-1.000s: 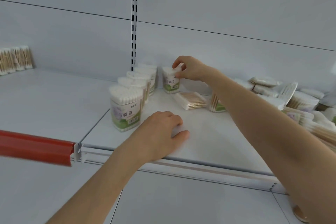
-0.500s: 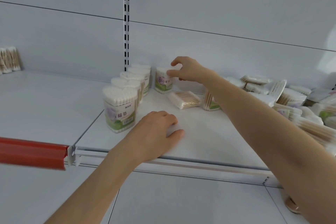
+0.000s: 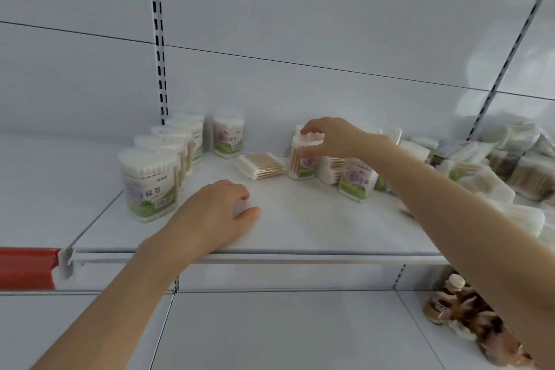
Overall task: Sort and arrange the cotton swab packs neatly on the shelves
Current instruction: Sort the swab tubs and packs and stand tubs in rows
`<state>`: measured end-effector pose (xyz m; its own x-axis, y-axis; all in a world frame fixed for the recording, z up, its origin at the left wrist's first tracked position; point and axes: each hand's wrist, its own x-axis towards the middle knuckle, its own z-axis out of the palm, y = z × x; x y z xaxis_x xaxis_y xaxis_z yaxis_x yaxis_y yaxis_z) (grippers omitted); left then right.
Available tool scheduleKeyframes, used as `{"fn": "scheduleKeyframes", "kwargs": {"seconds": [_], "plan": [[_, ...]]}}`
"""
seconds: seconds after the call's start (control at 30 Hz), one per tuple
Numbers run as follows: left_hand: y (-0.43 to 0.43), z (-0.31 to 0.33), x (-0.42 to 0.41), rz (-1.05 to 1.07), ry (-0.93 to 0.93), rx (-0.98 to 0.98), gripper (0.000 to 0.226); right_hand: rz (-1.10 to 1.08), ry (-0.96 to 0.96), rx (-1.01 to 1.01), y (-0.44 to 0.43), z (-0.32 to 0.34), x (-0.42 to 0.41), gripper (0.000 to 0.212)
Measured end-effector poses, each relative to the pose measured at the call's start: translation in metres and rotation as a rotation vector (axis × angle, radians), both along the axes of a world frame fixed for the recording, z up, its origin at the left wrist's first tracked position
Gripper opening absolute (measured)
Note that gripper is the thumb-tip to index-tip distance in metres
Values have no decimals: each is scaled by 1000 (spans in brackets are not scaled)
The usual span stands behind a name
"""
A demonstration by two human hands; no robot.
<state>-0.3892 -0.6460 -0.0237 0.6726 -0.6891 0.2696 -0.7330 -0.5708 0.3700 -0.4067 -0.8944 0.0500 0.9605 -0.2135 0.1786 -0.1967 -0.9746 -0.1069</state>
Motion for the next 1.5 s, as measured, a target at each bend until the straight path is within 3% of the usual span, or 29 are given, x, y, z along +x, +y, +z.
{"fn": "scheduleKeyframes", "kwargs": {"seconds": [0.13, 0.3, 0.4, 0.53, 0.63, 0.7, 0.77, 0.83, 1.03, 1.1, 1.17, 1.23, 1.3, 1.37, 1.5], "plan": [[-18, 7, -4, 5, -3, -75, 47, 31, -32, -38, 4, 0, -10, 50], [-56, 22, -7, -35, 16, -230, 59, 44, -95, 59, 11, 0, -42, 50], [-76, 27, -21, -98, 161, -343, 65, 73, -232, 204, 22, 1, -64, 45], [-82, 25, -31, -150, 272, -574, 48, 146, -327, 407, 27, 10, -81, 30], [-70, 25, -32, -244, 548, -712, 34, 226, -271, 623, 19, 17, -90, 23], [-61, 27, -35, -326, 780, -798, 30, 290, -152, 731, 17, 19, -92, 32], [-57, 29, -38, -384, 887, -840, 32, 372, -73, 857, 19, 20, -92, 38], [-58, 31, -40, -388, 899, -893, 32, 416, -122, 907, 21, 19, -90, 35], [-84, 38, -51, -301, 804, -956, 18, 327, -328, 894, 1, 19, -101, 21], [-84, 39, -49, -257, 781, -1006, 15, 224, -392, 739, -12, 14, -104, 24], [-77, 36, -45, -206, 811, -1065, 19, 163, -290, 366, -21, 7, -105, 37], [-66, 32, -44, -173, 834, -1090, 23, 147, -56, 160, -23, 0, -105, 53], [-55, 29, -49, -156, 804, -1089, 18, 126, 25, 175, -22, 0, -108, 57], [-43, 25, -57, -153, 766, -1103, 14, 91, -14, 219, -21, 4, -108, 57], [-11, 17, -73, -165, 714, -1190, 24, 59, 50, 116, -10, 10, -96, 57]]}}
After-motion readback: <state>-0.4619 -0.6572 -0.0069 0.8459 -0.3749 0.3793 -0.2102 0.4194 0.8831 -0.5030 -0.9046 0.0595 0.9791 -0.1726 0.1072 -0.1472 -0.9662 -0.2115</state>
